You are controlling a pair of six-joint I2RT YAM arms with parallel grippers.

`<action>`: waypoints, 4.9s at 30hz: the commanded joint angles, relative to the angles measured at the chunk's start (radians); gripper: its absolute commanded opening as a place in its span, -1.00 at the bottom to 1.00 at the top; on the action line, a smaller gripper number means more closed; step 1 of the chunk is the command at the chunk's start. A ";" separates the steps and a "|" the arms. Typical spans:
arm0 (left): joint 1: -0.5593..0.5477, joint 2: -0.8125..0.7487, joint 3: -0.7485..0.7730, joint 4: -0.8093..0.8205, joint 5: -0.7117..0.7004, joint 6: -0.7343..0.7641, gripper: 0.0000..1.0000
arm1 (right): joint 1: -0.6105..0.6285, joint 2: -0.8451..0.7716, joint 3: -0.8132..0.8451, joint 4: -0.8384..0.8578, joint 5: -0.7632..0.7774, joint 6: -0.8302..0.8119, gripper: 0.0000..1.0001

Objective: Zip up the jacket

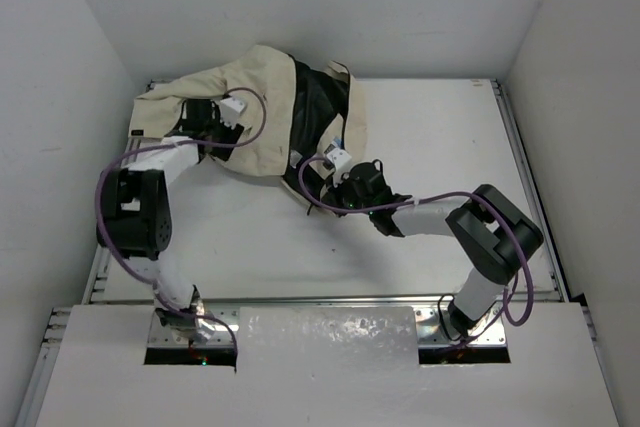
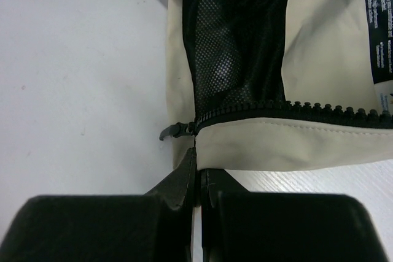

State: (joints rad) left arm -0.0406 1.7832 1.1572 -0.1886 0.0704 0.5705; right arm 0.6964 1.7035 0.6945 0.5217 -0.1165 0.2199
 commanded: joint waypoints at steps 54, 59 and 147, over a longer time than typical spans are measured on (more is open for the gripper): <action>-0.421 0.119 0.042 0.081 -0.142 -0.399 0.65 | 0.003 -0.021 -0.044 0.032 0.006 -0.019 -1.00; -0.421 0.177 0.038 0.107 -0.193 -0.417 -0.60 | 0.005 -0.022 -0.050 0.037 0.008 -0.016 -1.00; -0.424 -0.216 -0.257 0.015 0.008 -0.365 0.67 | -0.031 -0.067 -0.046 -0.080 -0.014 -0.086 -1.00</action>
State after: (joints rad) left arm -0.4530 1.5257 0.8646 -0.2535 0.1638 0.2588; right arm 0.6689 1.6310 0.6121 0.4168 -0.1329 0.1337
